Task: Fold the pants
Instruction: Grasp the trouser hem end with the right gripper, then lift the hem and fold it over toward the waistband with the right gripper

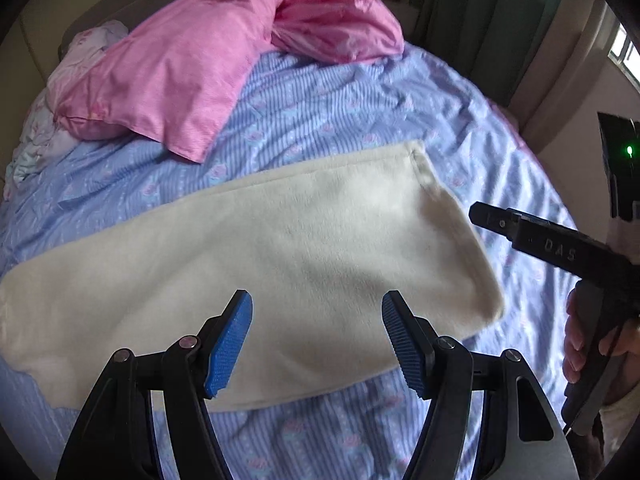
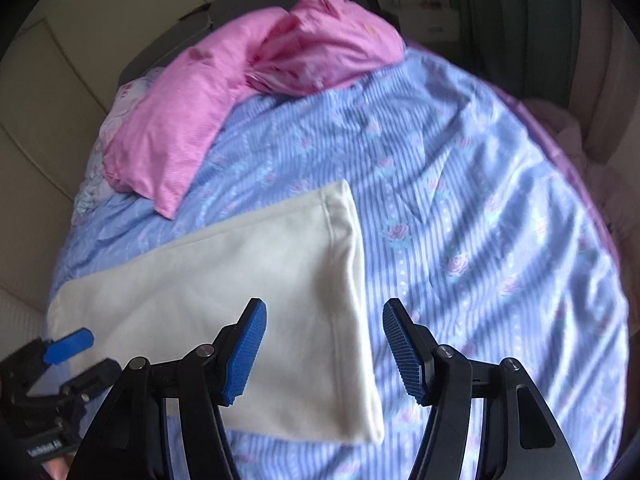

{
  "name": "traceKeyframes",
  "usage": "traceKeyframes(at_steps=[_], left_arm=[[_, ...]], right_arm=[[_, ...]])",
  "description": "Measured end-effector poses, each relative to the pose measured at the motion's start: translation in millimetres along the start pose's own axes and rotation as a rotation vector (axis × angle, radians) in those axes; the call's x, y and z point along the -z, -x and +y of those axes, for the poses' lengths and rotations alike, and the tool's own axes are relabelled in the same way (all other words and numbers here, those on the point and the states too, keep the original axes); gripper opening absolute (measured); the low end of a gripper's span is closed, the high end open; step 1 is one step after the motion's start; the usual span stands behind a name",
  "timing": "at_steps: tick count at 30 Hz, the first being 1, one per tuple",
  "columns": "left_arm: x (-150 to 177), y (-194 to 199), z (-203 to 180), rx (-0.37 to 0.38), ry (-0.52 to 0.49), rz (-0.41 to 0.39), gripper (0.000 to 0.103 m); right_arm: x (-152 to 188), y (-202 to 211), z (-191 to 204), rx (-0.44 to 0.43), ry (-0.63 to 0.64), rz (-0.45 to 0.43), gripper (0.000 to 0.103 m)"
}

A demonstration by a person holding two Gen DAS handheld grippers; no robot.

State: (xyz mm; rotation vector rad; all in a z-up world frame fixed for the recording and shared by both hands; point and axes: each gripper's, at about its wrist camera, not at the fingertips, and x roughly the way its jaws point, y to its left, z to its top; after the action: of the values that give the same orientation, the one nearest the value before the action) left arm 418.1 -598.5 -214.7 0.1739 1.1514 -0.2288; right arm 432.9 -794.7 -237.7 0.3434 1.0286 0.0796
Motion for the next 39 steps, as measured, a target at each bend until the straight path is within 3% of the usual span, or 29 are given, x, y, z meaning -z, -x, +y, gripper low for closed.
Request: traceKeyframes(at_steps=[5,12,17,20,24,28,34,39], left_arm=[[-12.0,-32.4,-9.2,-0.018,-0.006,0.065,0.066],[-16.8,-38.8,-15.1,-0.008,-0.022,0.073,0.066],[-12.8,-47.8,-11.5,-0.016,-0.019,0.096,0.066],[-11.7,-56.9,-4.7,-0.011,0.021,0.122,0.066],[-20.0,-79.0,2.1,0.018,0.098,0.18,0.066],[-36.7,-102.1,4.0,0.091,0.196,0.246,0.066],[-44.3,-92.4,18.1,0.122,0.255,0.241,0.066],[-34.2,-60.7,50.7,0.087,0.266,0.201,0.066]], right_arm=[[-3.3,-44.9,-23.6,-0.057,-0.076,0.088,0.062],[-0.6,-88.2,-52.2,-0.141,-0.232,0.192,0.062],[5.7,-103.1,-69.8,-0.225,-0.371,0.213,0.062],[7.3,-106.6,-70.7,-0.233,-0.41,0.228,0.062],[5.9,-109.1,-66.0,-0.207,-0.384,0.251,0.048],[3.9,-114.6,-62.2,-0.261,-0.404,0.286,0.02],[-0.3,-94.4,-45.8,-0.225,-0.344,0.237,0.015],[-12.3,-51.3,-10.3,-0.175,-0.235,0.161,0.014]])
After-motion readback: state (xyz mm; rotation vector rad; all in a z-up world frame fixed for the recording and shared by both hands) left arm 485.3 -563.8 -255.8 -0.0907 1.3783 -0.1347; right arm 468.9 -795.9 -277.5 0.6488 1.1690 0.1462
